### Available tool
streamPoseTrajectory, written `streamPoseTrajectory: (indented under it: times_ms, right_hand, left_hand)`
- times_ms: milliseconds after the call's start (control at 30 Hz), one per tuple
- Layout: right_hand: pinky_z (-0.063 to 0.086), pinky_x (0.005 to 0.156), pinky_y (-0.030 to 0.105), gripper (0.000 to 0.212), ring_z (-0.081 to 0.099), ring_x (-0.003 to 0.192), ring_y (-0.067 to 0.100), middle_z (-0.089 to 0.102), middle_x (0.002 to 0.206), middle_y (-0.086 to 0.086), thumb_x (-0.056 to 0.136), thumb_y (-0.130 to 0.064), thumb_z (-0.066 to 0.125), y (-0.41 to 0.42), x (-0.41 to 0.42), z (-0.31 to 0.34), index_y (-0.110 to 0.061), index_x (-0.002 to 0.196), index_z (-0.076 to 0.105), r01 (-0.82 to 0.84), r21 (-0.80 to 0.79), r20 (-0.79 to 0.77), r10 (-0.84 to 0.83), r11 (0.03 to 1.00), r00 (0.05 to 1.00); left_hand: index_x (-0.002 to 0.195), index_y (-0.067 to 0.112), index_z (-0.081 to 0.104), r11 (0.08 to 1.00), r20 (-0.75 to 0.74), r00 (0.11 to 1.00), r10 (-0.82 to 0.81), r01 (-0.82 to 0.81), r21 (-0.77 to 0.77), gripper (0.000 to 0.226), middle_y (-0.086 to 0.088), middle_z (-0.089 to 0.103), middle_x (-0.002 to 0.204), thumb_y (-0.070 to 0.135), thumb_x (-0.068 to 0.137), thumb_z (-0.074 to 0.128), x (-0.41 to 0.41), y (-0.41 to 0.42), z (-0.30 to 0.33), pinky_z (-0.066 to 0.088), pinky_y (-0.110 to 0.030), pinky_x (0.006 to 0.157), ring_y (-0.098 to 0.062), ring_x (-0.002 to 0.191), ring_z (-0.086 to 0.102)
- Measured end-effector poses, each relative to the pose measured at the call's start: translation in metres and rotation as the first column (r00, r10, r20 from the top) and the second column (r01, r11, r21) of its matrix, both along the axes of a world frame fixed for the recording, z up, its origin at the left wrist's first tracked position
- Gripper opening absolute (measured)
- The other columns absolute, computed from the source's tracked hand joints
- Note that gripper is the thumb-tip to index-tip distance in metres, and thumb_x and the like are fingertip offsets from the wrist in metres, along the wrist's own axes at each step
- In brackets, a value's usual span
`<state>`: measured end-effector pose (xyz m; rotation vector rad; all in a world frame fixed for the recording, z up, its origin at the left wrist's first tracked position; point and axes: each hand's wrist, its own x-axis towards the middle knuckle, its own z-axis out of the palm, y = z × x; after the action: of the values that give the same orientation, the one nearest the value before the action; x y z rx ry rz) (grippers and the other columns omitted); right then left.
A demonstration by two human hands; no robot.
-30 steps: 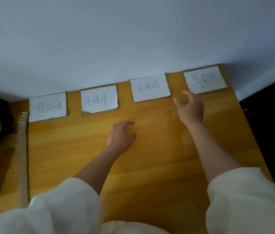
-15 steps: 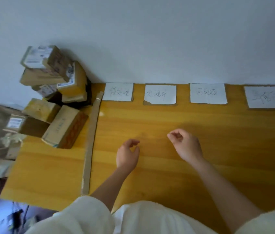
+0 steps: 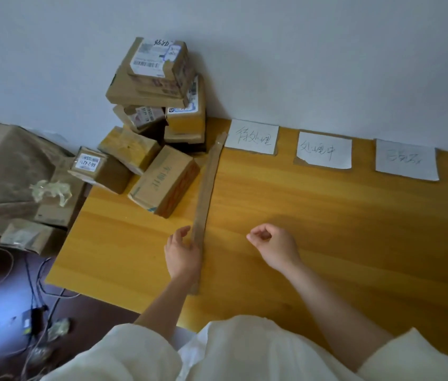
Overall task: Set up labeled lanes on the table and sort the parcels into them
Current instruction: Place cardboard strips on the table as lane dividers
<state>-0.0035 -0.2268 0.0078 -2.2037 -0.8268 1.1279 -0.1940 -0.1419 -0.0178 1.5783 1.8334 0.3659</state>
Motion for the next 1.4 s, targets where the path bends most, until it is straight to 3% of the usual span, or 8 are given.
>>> streamPoseTrajectory:
  times_ms: [100, 233, 467, 600, 733, 1033, 1267, 1400]
  right_hand:
    - [0.044, 0.070, 0.025, 0.017, 0.058, 0.085, 0.012, 0.058, 0.089, -0.013, 0.090, -0.040, 0.064, 0.019, -0.028, -0.005, -0.026, 0.099, 0.065, -0.022, -0.055, -0.027, 0.021, 0.998, 0.999]
    - [0.046, 0.076, 0.026, 0.028, 0.057, 0.090, 0.013, 0.060, 0.102, -0.007, 0.091, -0.039, 0.064, 0.042, -0.061, -0.012, -0.022, 0.113, 0.061, -0.048, -0.119, -0.040, 0.044, 0.992, 0.998]
    - [0.050, 0.078, 0.029, 0.043, 0.062, 0.096, 0.017, 0.064, 0.105, -0.006, 0.089, -0.038, 0.068, 0.076, -0.097, -0.027, -0.019, 0.126, 0.057, -0.004, -0.170, 0.023, 0.008, 0.985, 1.000]
    - [0.048, 0.077, 0.030, 0.050, 0.063, 0.103, 0.021, 0.065, 0.115, -0.001, 0.090, -0.039, 0.066, 0.091, -0.109, -0.033, -0.019, 0.133, 0.051, 0.036, -0.198, 0.071, -0.022, 0.979, 0.997]
    - [0.051, 0.079, 0.034, 0.052, 0.064, 0.103, 0.024, 0.065, 0.114, 0.002, 0.087, -0.041, 0.068, 0.103, -0.117, -0.033, -0.019, 0.131, 0.050, 0.089, -0.211, 0.121, -0.064, 0.973, 0.991]
    - [0.048, 0.078, 0.029, 0.041, 0.065, 0.101, 0.022, 0.068, 0.108, 0.002, 0.083, -0.024, 0.076, 0.115, -0.126, -0.038, -0.016, 0.120, 0.059, 0.160, -0.201, 0.083, -0.146, 0.967, 0.986]
    - [0.048, 0.075, 0.026, 0.027, 0.065, 0.096, 0.021, 0.069, 0.105, 0.002, 0.086, -0.019, 0.072, 0.115, -0.126, -0.040, -0.014, 0.111, 0.064, 0.165, -0.166, 0.078, -0.154, 0.972, 0.985]
    - [0.052, 0.090, 0.031, 0.034, 0.064, 0.108, 0.023, 0.068, 0.120, 0.007, 0.090, -0.020, 0.068, 0.112, -0.123, -0.037, -0.011, 0.123, 0.064, 0.174, -0.133, 0.094, -0.162, 0.976, 0.982]
  left_hand:
    - [0.129, 0.021, 0.056, 0.998, -0.065, 0.996, -0.056, 0.055, -0.017, 0.045, -0.007, 0.054, 0.130, 0.006, 0.087, 0.054, -0.025, 0.009, -0.005, 0.040, -0.040, 0.103, -0.028, 0.123, 0.044]
    - [0.130, 0.025, 0.057, 0.966, -0.098, 0.962, -0.256, 0.259, 0.021, 0.051, -0.003, 0.054, 0.135, 0.002, 0.084, 0.057, -0.050, 0.019, -0.015, 0.038, -0.038, 0.105, -0.027, 0.124, 0.043]
    - [0.135, 0.037, 0.053, 0.870, -0.183, 0.859, -0.478, 0.491, 0.033, 0.045, -0.005, 0.041, 0.147, 0.028, 0.091, 0.060, -0.055, 0.035, -0.032, 0.035, -0.044, 0.109, -0.029, 0.136, 0.032]
    - [0.137, 0.044, 0.046, 0.851, -0.236, 0.824, -0.515, 0.524, -0.028, 0.050, 0.000, 0.028, 0.153, 0.034, 0.091, 0.060, -0.056, 0.038, -0.035, 0.031, -0.043, 0.110, -0.026, 0.140, 0.024]
    - [0.136, 0.045, 0.047, 0.845, -0.240, 0.818, -0.523, 0.534, -0.021, 0.045, 0.000, 0.027, 0.153, 0.041, 0.092, 0.057, -0.059, 0.040, -0.037, 0.030, -0.043, 0.110, -0.026, 0.139, 0.024]
    - [0.133, 0.044, 0.050, 0.838, -0.270, 0.805, -0.528, 0.546, -0.010, 0.046, 0.000, 0.030, 0.151, 0.039, 0.089, 0.061, -0.059, 0.042, -0.035, 0.032, -0.040, 0.106, -0.025, 0.135, 0.029]
    - [0.133, 0.046, 0.049, 0.832, -0.268, 0.799, -0.538, 0.554, -0.020, 0.048, 0.001, 0.029, 0.150, 0.039, 0.088, 0.063, -0.060, 0.044, -0.035, 0.031, -0.039, 0.106, -0.024, 0.135, 0.028]
    - [0.134, 0.045, 0.049, 0.831, -0.265, 0.797, -0.542, 0.556, -0.027, 0.047, 0.001, 0.029, 0.150, 0.040, 0.088, 0.061, -0.061, 0.045, -0.035, 0.031, -0.039, 0.107, -0.025, 0.134, 0.029]
